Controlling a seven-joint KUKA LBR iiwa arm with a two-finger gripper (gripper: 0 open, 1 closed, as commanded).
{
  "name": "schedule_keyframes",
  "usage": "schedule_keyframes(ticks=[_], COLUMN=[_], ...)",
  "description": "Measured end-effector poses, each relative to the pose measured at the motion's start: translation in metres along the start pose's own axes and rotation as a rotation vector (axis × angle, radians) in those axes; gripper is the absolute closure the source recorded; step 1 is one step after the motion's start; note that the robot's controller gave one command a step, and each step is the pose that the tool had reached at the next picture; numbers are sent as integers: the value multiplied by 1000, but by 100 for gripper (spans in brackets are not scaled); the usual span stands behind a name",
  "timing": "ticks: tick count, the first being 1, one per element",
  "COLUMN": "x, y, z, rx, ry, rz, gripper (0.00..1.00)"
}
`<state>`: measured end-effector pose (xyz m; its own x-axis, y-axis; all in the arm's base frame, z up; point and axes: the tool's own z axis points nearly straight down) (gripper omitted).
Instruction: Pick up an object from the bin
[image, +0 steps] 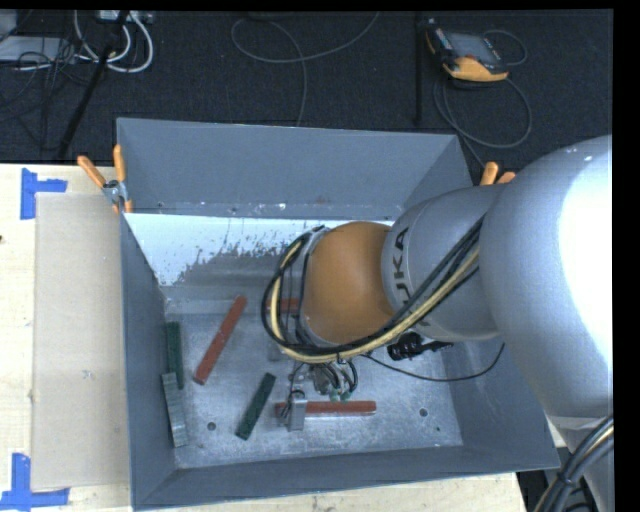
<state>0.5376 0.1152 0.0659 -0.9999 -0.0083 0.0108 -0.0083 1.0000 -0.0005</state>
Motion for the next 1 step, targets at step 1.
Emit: schedule_keyframes(ticks=[1], x=[23], y=[29], z=[-4], rx=[1], ry=[-10], rz=[-388], gripper=[0])
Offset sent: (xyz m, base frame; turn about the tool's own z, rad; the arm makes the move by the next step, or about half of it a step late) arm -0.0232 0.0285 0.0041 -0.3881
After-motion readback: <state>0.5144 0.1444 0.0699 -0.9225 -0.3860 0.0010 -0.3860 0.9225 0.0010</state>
